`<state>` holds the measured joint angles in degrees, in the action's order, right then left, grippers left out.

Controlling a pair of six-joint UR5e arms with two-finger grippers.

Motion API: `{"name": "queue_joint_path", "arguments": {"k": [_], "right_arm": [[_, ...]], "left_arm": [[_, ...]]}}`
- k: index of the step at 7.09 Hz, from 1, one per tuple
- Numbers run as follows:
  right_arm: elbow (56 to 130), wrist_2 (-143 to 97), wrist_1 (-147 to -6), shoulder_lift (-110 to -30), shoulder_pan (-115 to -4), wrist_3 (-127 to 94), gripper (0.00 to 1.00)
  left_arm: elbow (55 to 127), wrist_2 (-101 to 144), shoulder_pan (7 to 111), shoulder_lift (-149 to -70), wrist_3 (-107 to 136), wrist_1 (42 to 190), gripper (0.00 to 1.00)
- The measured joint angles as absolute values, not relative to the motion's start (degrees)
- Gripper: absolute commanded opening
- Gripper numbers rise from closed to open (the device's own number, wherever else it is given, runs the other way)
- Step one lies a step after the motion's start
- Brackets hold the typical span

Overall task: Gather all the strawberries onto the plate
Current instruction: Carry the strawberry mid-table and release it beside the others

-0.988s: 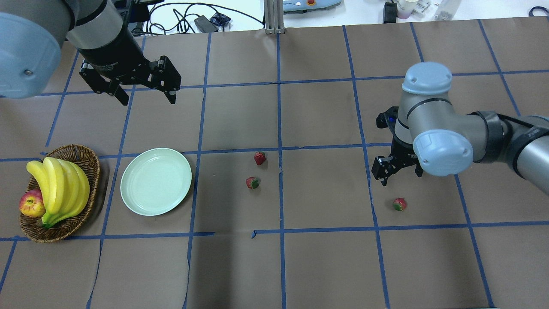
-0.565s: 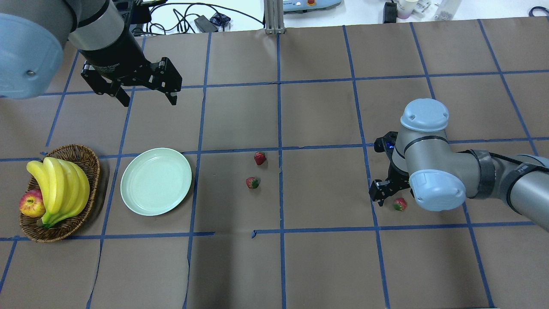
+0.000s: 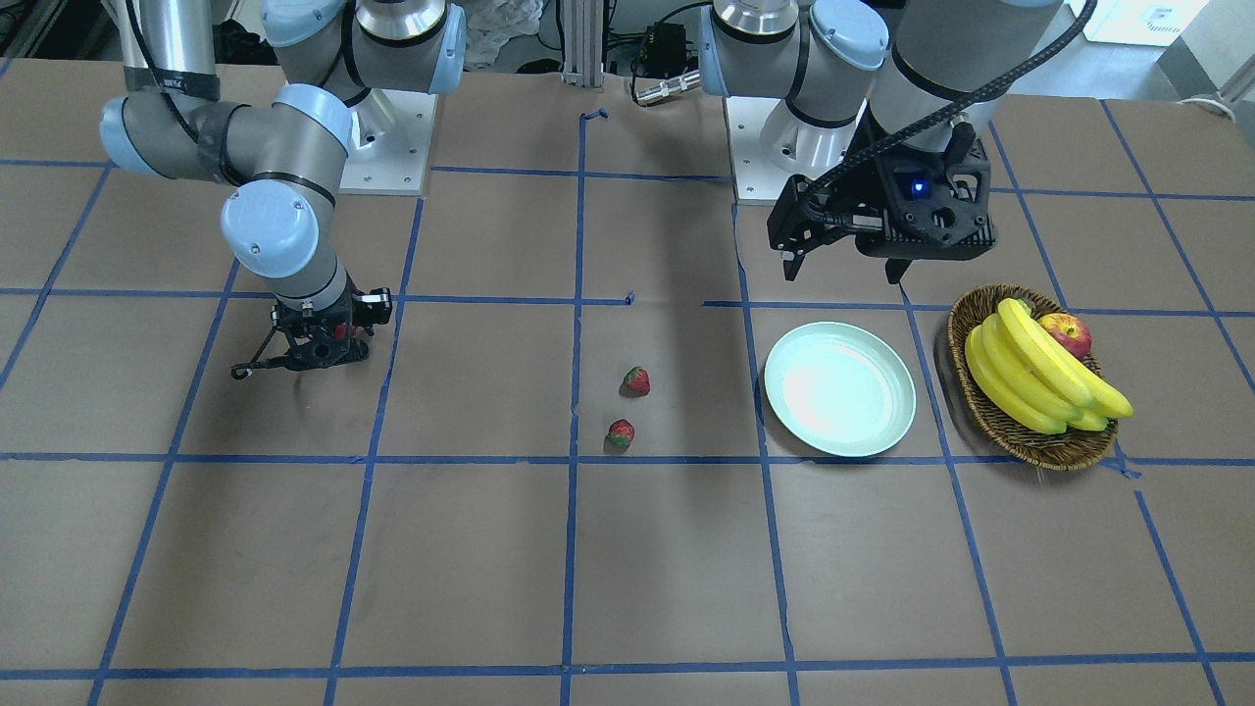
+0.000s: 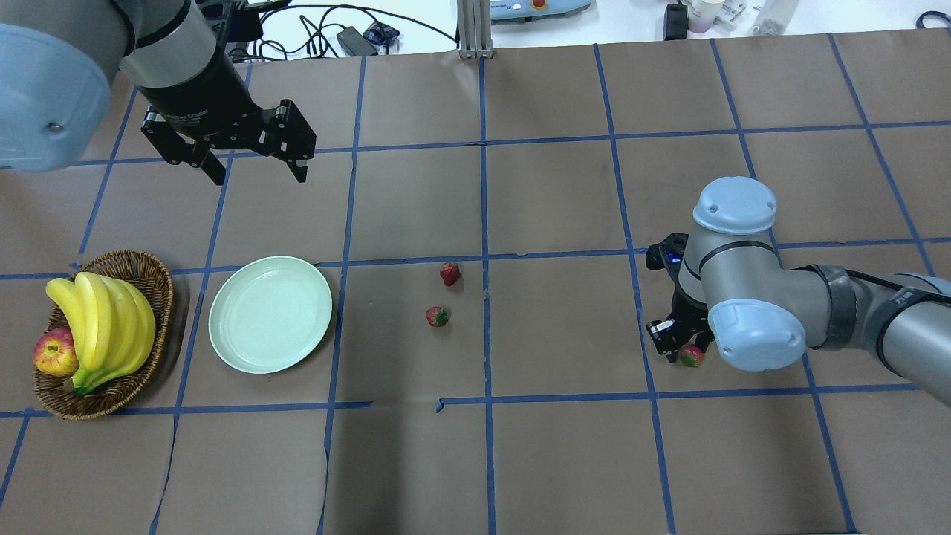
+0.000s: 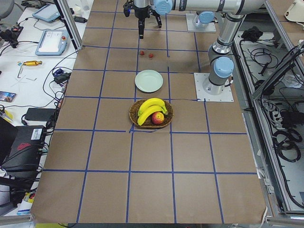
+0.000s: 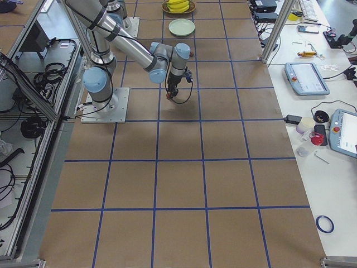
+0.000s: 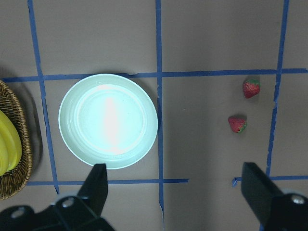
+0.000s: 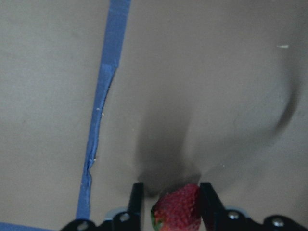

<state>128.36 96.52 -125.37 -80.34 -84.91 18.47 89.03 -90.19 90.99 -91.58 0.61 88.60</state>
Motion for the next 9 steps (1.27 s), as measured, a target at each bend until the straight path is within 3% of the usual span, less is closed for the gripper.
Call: {"name": "queue_joint_path", "arguments": {"k": [3, 5, 9], "right_arm": [[127.82, 96.51, -125.34, -80.81, -84.9, 18.71, 0.22], [122.31, 92.21, -123.13, -81.55, -86.1, 14.52, 0.24], [110.87, 84.06, -124.63, -76.13, -101.94, -8.28, 0.24]], "left_arm": [[88.98, -90.26, 91.05, -91.36, 0.61, 88.59, 1.0], [88.92, -90.26, 91.05, -91.46, 0.62, 88.59, 1.0], [88.86, -90.26, 91.06, -91.58, 0.61, 88.56, 1.0]]}}
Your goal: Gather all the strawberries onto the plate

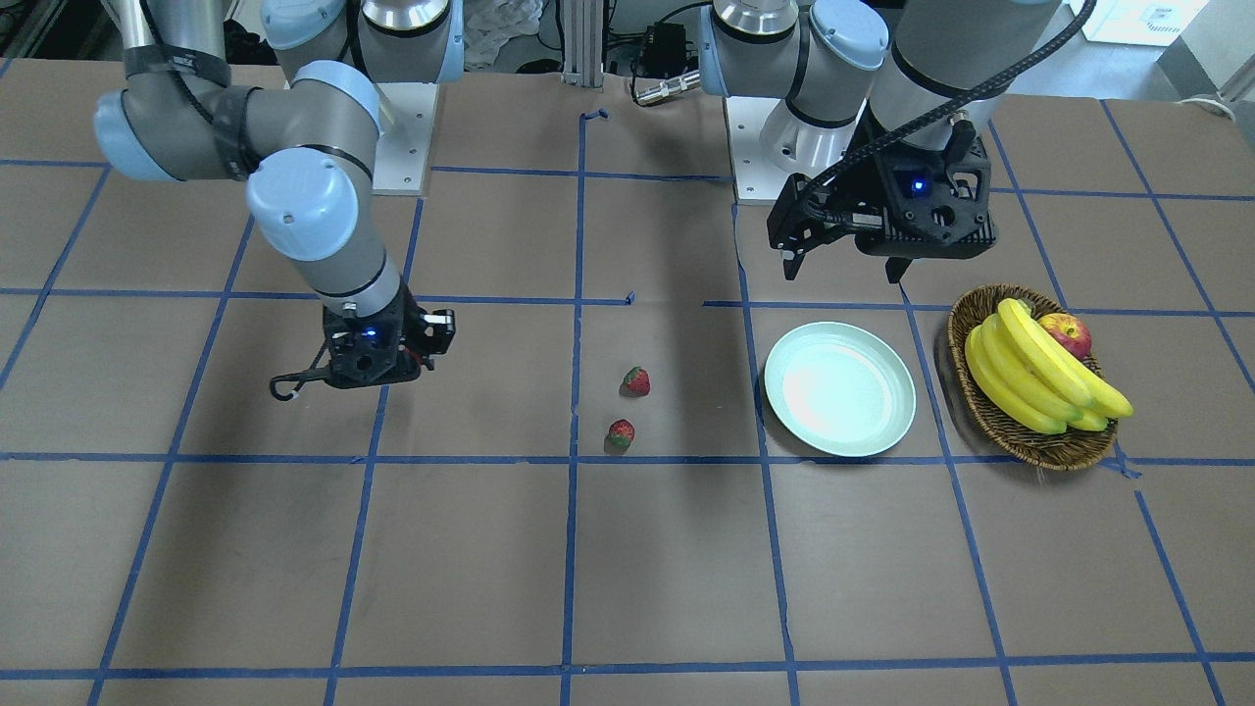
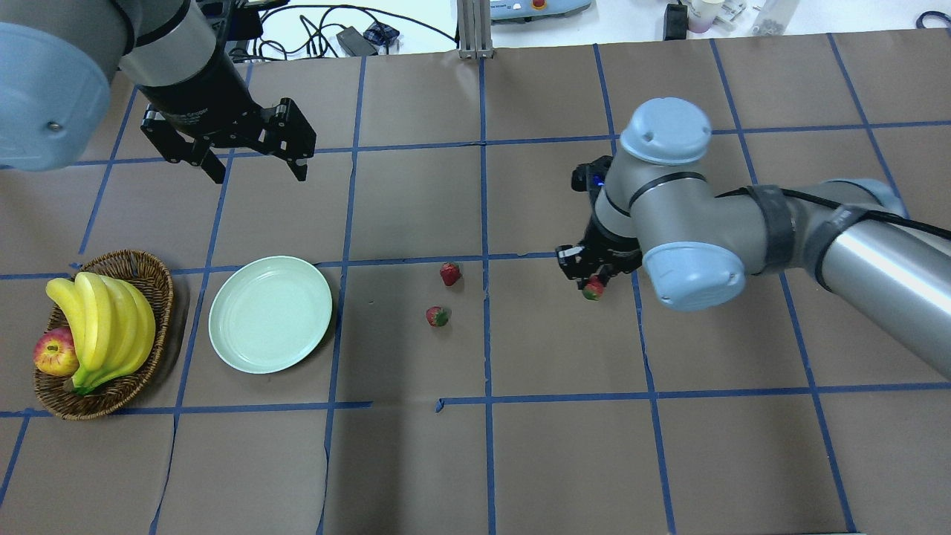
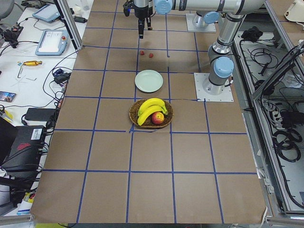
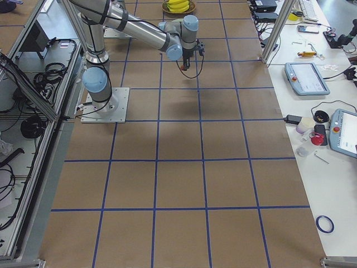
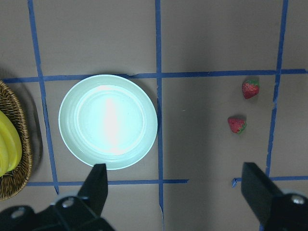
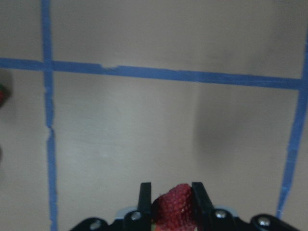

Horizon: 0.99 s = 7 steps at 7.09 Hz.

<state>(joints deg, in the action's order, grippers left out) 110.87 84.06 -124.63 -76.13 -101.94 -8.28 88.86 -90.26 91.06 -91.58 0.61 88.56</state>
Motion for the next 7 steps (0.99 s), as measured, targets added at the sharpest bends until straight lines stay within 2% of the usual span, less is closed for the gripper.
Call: {"name": "queue_joint_path", "arguments": {"k": [4, 6, 7], "right_arm": [[93.76, 80.75, -126.09, -63.65, -115.77, -29.18, 0.23], [89.58, 80.31, -127.3, -58.58, -118.34, -31.85, 0.24], [89.24, 80.29, -128.4, -56.79, -119.39, -32.27, 0.33]], "left_arm": [[88.78, -90.26, 91.06, -91.73, 0.69, 88.51, 1.0], [88.77, -90.26, 91.08, -91.79, 0.73, 88.51, 1.0], [88.77, -90.26, 91.11, -91.8, 0.74, 88.51, 1.0]]}}
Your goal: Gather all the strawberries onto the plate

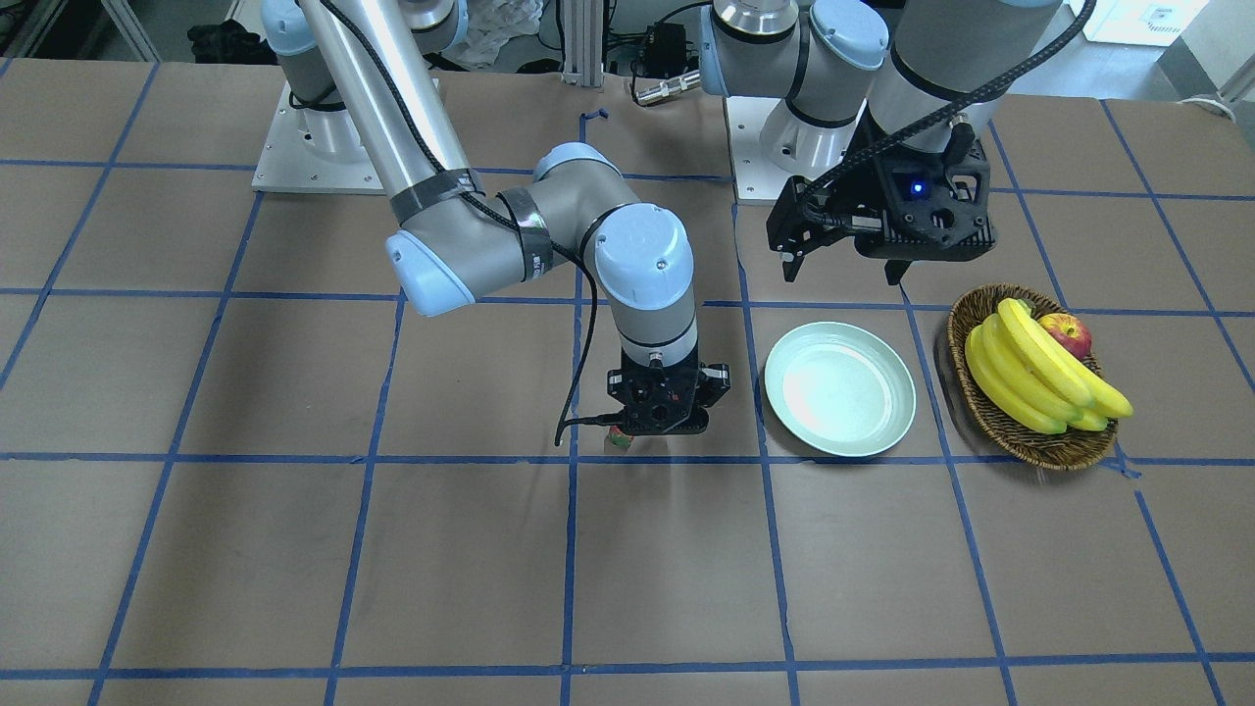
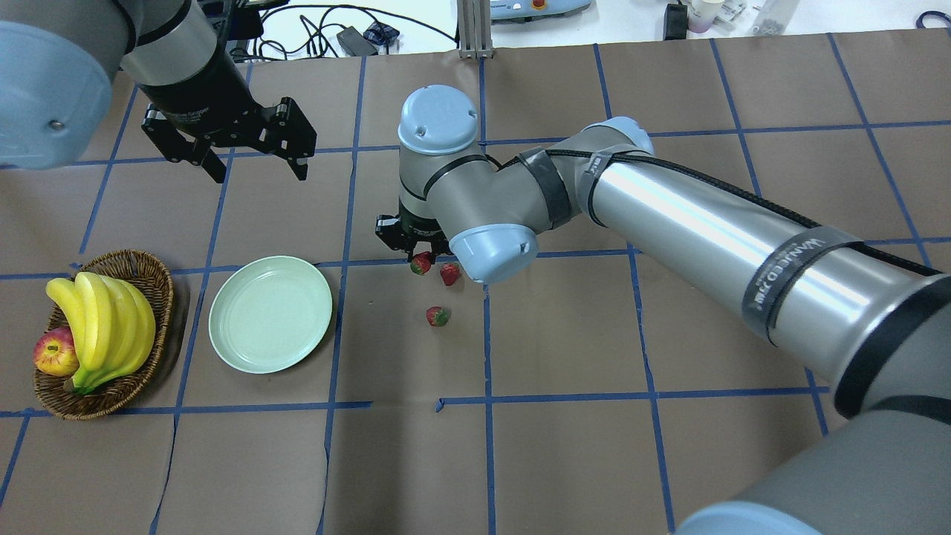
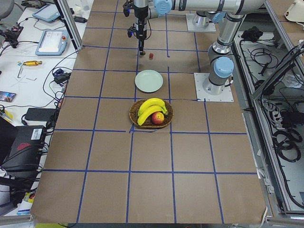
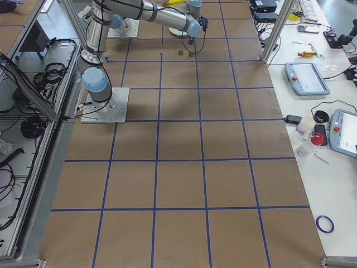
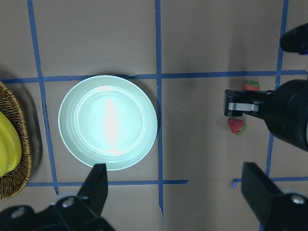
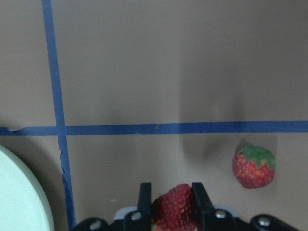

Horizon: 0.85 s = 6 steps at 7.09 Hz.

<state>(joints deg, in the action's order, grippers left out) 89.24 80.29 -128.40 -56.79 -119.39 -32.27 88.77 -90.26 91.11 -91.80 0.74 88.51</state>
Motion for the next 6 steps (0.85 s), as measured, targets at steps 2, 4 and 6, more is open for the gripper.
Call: {"name": "queue_joint_path", "arguments": {"k": [2, 4, 6], "right_arm": [[90.13, 80.65, -129.03, -55.33, -120.25, -32.49, 0.84], [90.81, 80.54, -129.22, -55.21, -120.38, -32.52, 1.0], [90.94, 80.46, -129.11, -56.19, -120.31, -32.29, 1.0]], "left_arm": [[88.77, -90.26, 91.14, -91.82, 0.71, 88.51, 1.0], [88.77, -90.26, 91.14, -91.9, 0.7, 88.51, 1.0], [88.77, -90.26, 91.14, -91.88, 0.7, 88.51, 1.0]]}}
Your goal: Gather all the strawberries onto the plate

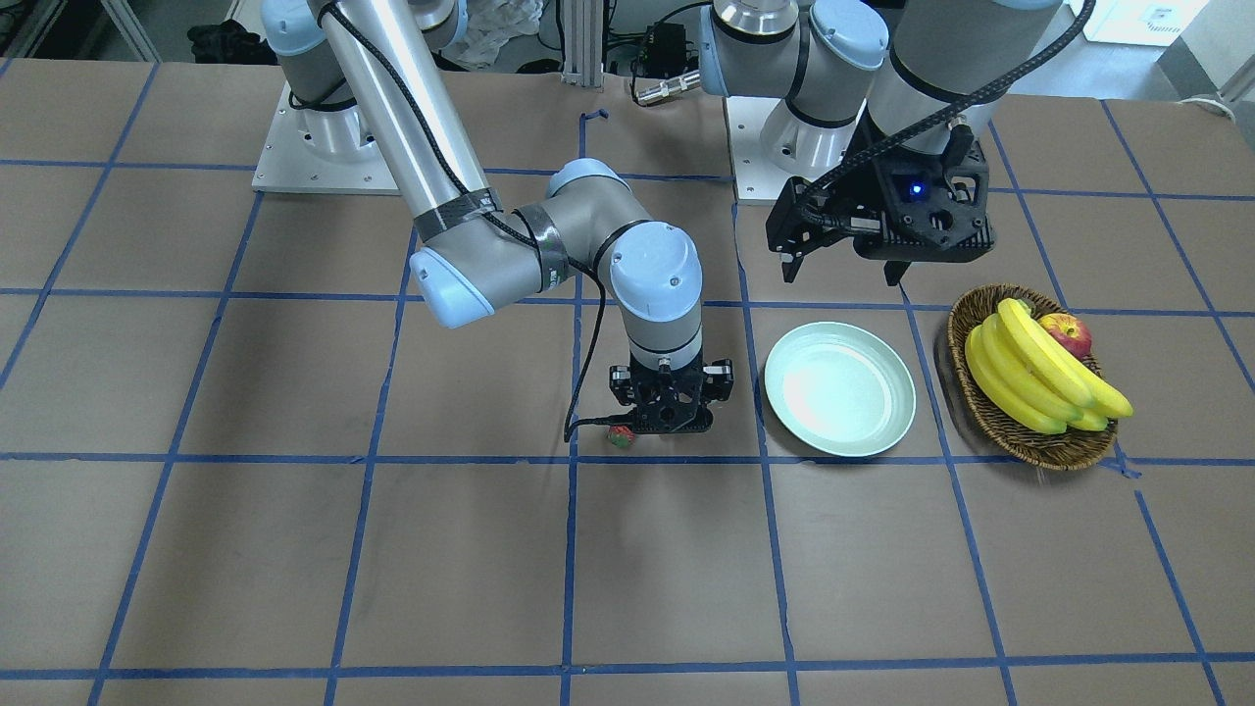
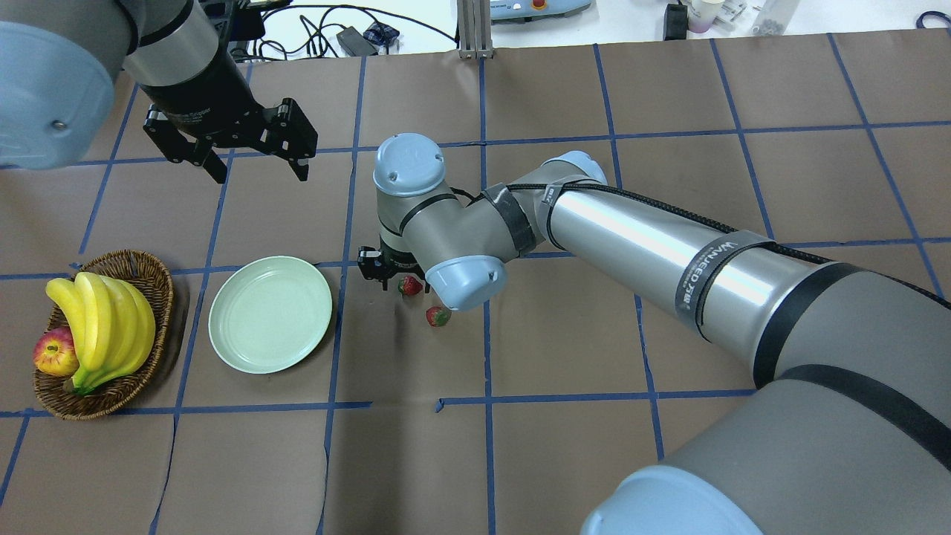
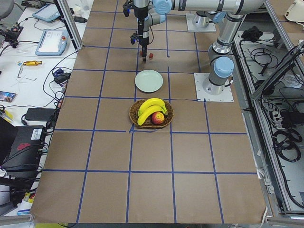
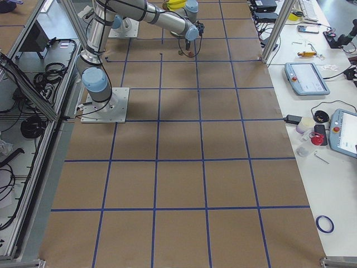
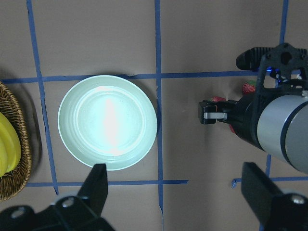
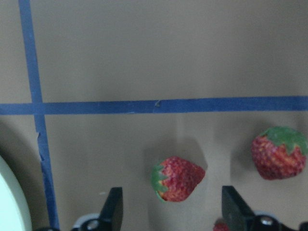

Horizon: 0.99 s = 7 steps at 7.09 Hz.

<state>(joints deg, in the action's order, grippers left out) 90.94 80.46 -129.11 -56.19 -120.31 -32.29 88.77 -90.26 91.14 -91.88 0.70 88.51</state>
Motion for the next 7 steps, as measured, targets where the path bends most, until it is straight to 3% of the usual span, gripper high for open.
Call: {"name": "queue_joint_path", "arguments": {"k": [3, 7], "right_arm": [[90.8, 81.16, -119.26, -65.37, -116.63, -28.56, 1.0], [87.28, 82.98, -100.26, -80.94, -100.27, -16.42, 1.0]], "left_arm": [[88.84, -90.26, 91.14, -91.84, 0.7, 88.5, 1.0], [89.13, -90.28, 91.18, -91.77, 0.7, 88.59, 1.0]]}}
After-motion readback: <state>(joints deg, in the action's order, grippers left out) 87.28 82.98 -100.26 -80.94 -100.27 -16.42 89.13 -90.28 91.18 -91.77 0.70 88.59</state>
